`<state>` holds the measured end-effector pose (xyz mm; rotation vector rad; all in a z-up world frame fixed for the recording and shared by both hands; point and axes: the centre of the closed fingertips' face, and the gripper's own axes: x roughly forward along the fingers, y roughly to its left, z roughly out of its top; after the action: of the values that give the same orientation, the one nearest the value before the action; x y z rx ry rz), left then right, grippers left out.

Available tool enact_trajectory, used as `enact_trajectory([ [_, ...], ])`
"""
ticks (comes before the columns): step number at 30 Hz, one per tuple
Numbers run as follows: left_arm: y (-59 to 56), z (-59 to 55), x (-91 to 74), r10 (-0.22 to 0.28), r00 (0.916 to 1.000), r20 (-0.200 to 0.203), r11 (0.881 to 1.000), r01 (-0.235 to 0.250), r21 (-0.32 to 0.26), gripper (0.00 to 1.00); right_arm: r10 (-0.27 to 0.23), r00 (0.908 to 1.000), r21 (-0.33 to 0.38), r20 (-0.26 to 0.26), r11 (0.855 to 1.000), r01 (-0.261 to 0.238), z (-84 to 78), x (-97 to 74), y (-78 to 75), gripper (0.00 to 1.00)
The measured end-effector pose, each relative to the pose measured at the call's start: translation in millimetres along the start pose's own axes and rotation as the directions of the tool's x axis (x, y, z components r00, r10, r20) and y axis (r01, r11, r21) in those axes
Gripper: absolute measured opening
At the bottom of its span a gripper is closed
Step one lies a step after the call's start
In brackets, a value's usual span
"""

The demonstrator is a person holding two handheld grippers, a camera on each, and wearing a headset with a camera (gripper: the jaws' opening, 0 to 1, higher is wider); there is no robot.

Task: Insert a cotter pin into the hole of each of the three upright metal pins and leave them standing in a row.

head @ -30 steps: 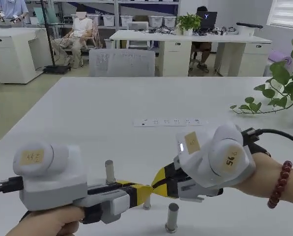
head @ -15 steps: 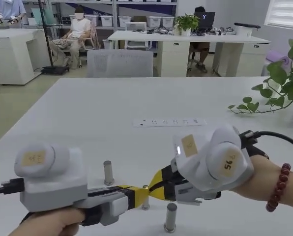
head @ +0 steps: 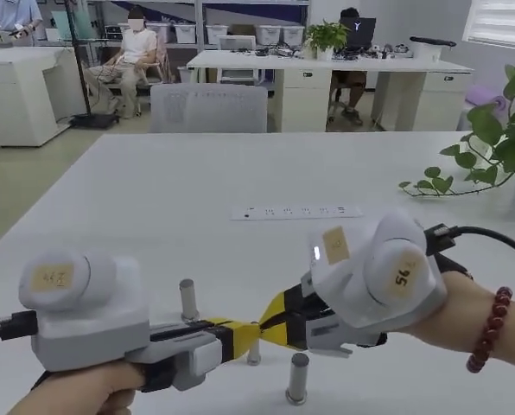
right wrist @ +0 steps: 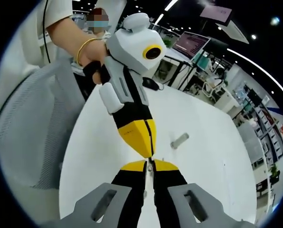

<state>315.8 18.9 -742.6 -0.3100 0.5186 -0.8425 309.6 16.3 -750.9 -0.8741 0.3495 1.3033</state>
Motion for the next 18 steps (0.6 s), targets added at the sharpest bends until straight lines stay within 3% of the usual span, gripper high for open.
enact_trajectory([
  [5,3.7,0.5,-2.3,0.005,1.0,-0.005,0.999,-0.005,0.048,0.0,0.006,0.9992,0.092,0.041,0.996,-0.01,0.0,-4.3,-1.7,0.1],
  [9,3.6,-1.2,-3.8,-0.002,0.9999,-0.013,0.996,0.003,0.089,0.0,0.023,0.9966,0.201,0.08,0.979,-0.039,-0.7,-8.1,-1.6,0.13],
  [12,3.5,-2.5,-4.4,-0.006,0.9997,-0.023,0.99,0.009,0.138,0.0,0.045,0.9927,0.282,0.111,0.957,-0.075,-1.1,-10.2,0.2,0.16],
  [14,1.8,-4.7,-4.9,-0.009,0.9994,-0.033,0.986,0.015,0.167,0.0,0.066,0.9879,0.34,0.14,0.934,-0.111,-1.5,-12.4,2.0,0.17],
  [18,-2.0,-6.5,-5.7,-0.03,0.9986,-0.044,0.979,0.039,0.2,0.0,0.096,0.9783,0.409,0.184,0.898,-0.165,-1.0,-16.0,4.8,0.19],
])
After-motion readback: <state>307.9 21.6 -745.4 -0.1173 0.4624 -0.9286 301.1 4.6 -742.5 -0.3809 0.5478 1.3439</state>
